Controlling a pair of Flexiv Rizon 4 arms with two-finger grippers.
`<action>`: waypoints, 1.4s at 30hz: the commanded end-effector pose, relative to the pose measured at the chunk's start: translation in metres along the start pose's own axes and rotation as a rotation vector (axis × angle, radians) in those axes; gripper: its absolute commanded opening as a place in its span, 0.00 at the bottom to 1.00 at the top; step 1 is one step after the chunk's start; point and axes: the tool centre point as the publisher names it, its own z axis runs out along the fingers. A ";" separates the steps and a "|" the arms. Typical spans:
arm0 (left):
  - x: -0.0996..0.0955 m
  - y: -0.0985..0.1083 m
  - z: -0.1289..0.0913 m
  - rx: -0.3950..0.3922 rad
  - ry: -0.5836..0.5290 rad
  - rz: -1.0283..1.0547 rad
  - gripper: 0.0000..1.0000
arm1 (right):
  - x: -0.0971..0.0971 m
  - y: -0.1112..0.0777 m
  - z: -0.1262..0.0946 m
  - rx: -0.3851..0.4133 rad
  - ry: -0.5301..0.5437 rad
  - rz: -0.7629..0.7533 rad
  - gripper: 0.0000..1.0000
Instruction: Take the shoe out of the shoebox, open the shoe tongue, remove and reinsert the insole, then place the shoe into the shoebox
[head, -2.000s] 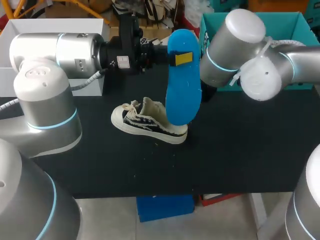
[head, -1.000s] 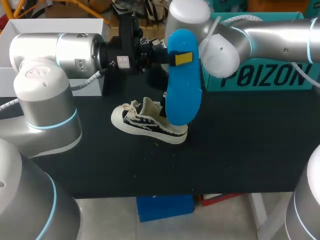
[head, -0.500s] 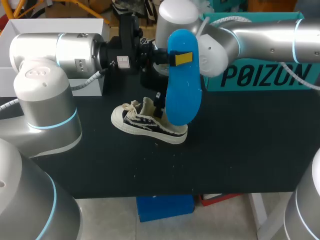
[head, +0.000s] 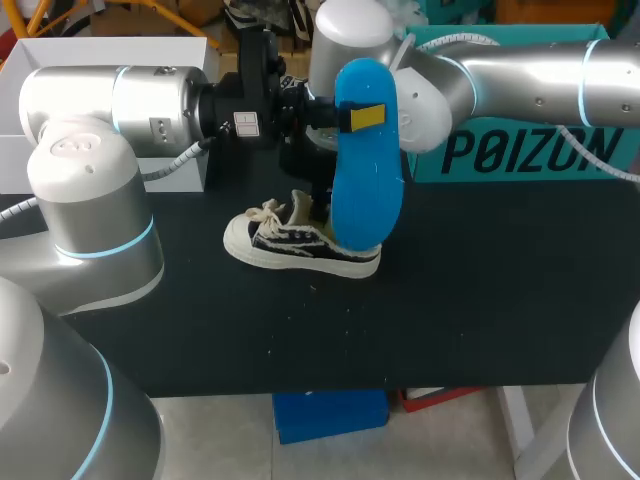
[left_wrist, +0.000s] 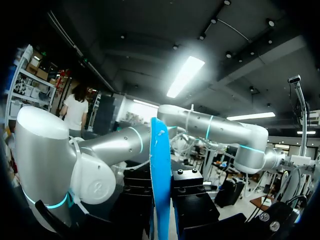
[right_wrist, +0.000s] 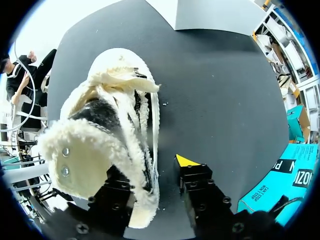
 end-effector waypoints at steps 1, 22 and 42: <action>0.000 0.001 0.002 0.003 -0.004 0.002 0.00 | -0.001 0.000 0.000 0.002 -0.001 0.000 0.00; 0.000 0.001 0.002 0.003 -0.004 0.002 0.00 | -0.027 -0.004 -0.035 -0.025 -0.101 0.153 0.00; 0.000 0.001 0.002 0.003 -0.004 0.002 0.00 | -0.042 -0.023 -0.083 0.098 -0.299 0.941 0.00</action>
